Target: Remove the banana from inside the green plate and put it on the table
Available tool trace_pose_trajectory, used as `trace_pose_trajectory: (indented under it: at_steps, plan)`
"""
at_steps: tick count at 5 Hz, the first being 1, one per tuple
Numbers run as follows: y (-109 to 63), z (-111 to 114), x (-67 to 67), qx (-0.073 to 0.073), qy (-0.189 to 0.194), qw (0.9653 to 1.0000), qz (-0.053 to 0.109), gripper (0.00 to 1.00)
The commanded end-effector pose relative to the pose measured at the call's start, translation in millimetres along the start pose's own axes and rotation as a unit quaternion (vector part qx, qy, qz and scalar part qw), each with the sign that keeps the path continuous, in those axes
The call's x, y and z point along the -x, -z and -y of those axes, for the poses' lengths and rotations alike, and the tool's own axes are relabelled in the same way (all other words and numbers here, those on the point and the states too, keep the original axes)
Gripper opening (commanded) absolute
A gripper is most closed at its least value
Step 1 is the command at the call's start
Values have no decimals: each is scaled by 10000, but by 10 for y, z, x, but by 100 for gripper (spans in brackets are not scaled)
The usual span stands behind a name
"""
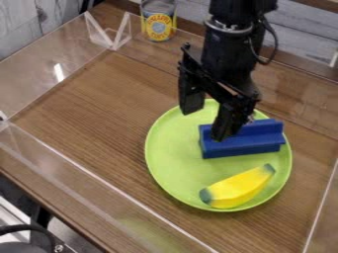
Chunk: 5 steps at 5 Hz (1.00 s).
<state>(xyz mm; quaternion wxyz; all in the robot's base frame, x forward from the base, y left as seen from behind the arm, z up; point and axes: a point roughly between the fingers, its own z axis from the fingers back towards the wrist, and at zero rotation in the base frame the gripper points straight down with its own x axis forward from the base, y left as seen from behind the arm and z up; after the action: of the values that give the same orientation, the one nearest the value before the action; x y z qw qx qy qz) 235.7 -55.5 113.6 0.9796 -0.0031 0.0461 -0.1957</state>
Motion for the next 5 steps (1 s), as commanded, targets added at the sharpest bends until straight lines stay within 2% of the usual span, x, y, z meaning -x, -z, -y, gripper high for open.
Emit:
trace_pose_trajectory:
  at_steps: [1,3,5]
  plan:
    - [-73,91,19,-119,185,9993,307,100]
    - [106,270,65,-207,612,9968,468,100]
    - [357,365,42,-303,1091,9911,697,100]
